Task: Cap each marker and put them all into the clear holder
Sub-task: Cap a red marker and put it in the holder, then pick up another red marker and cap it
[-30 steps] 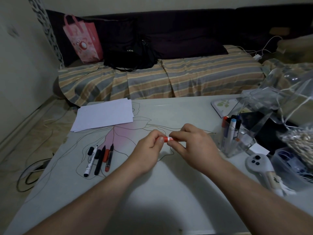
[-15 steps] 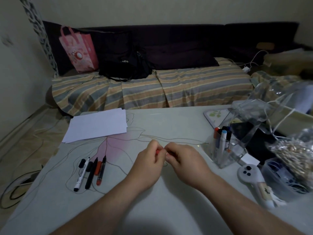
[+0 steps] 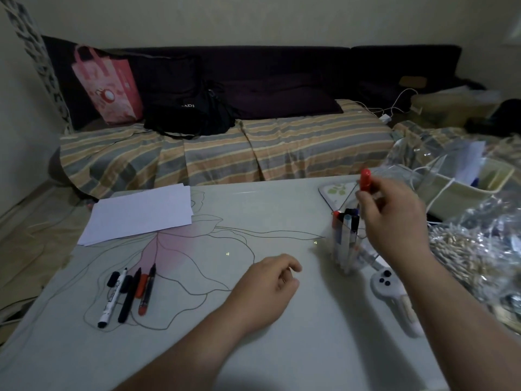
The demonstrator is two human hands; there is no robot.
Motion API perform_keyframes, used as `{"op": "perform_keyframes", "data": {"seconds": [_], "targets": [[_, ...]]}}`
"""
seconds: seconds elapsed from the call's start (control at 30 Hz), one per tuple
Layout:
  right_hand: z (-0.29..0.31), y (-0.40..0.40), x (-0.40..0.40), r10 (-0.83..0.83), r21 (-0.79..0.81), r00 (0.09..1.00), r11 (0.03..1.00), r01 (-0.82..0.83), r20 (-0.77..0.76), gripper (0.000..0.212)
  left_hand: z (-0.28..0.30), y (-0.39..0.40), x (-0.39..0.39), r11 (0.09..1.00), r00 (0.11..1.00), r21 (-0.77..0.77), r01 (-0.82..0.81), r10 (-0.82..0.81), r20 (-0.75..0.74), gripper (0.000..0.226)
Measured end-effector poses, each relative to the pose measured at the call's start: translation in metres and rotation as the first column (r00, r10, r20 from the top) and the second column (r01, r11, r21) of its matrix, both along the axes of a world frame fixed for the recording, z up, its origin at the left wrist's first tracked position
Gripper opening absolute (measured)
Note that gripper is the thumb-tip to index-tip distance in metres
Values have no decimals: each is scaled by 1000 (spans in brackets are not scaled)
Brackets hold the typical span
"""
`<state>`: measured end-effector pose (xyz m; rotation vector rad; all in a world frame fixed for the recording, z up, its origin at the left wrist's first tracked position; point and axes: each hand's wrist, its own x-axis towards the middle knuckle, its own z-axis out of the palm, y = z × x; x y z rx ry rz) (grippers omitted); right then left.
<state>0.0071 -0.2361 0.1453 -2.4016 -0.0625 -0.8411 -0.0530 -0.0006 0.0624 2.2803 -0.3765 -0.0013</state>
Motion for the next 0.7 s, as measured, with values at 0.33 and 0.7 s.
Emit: {"op": "perform_keyframes", "data": {"seconds": [0.33, 0.7], "targets": [[-32, 2, 4, -95, -225, 923, 974, 9, -373, 24, -16, -2, 8, 983, 996, 168, 76, -83, 33, 23], [-43, -3, 12, -161, -322, 915, 946, 37, -369, 26, -21, 27, 9, 973, 997, 219, 72, -77, 15, 20]]}}
